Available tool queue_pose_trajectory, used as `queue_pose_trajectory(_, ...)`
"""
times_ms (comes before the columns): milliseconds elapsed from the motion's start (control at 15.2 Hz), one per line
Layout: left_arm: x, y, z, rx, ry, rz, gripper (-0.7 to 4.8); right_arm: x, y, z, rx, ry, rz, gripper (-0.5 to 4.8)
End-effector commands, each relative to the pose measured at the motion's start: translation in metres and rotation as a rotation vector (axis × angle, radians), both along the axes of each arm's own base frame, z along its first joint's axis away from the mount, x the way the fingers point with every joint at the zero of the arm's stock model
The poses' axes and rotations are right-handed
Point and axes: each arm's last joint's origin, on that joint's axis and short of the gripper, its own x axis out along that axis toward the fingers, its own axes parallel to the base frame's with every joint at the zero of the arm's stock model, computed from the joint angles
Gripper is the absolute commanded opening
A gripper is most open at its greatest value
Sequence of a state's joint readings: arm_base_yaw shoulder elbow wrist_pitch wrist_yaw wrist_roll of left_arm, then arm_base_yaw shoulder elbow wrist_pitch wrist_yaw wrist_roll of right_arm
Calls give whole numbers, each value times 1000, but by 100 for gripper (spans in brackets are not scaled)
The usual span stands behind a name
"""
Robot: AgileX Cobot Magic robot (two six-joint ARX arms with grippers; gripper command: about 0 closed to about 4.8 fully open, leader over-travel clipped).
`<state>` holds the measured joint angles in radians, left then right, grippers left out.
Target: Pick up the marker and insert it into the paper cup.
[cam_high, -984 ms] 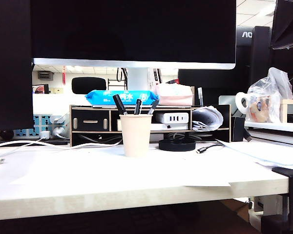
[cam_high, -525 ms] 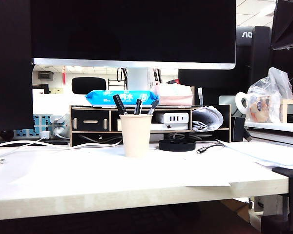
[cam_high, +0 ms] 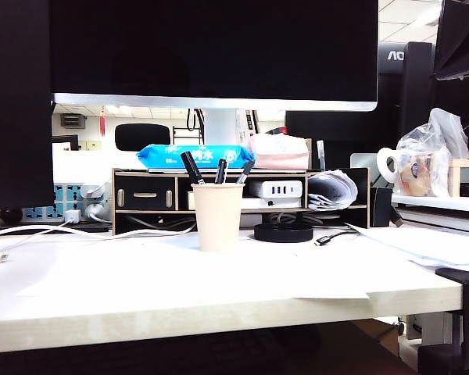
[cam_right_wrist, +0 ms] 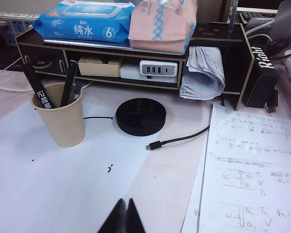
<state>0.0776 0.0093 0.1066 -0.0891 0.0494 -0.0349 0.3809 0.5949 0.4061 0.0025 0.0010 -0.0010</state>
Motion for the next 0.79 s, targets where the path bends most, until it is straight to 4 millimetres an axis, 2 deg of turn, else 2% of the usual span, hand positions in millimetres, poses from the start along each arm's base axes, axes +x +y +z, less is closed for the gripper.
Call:
queue_pose_trajectory(66,2,-1,-8,-8,0,-47,-5,0,0,3,6,-23,-3,-1)
queue_pose_trajectory(263,7,-2,-24,-55,6,-72,-5,0,0,3,6,-23,-3,-1)
queue_pose_trajectory(788,7,-8,-27,-27,32,-144,-5,0,0,3,6,-23,-3,-1)
